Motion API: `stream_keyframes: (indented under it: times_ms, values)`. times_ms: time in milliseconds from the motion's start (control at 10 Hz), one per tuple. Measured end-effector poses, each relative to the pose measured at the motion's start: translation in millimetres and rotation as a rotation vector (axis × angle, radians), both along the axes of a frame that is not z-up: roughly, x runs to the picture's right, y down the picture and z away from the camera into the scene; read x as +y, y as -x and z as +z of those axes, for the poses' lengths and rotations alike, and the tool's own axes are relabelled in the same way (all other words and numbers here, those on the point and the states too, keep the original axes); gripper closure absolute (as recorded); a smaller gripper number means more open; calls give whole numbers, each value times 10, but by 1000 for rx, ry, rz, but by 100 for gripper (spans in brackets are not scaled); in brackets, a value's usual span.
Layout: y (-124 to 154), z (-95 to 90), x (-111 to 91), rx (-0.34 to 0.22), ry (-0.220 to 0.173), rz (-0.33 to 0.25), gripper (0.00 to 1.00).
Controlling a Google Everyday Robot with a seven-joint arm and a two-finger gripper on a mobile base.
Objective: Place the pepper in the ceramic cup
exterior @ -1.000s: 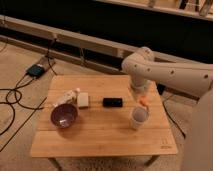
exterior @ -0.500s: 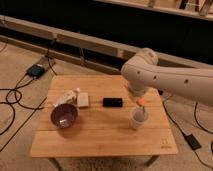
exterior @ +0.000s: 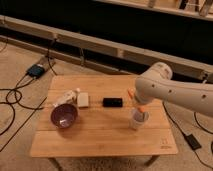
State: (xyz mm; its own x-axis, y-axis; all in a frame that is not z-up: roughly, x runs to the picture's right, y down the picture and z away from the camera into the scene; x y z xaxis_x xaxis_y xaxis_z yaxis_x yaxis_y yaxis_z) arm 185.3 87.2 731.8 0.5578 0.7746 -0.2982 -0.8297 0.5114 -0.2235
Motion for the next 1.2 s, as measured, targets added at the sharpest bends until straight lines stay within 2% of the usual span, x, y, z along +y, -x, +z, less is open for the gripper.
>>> stream_keyframes:
  times_ms: [300,700,900,1200]
  values:
    - [-66,141,60,-68,-22,34,100]
    - [69,192,158,-141,-18,38,99]
    - [124,205,217,-154,-9,36,85]
    - [80,222,326,-147,2,54,53]
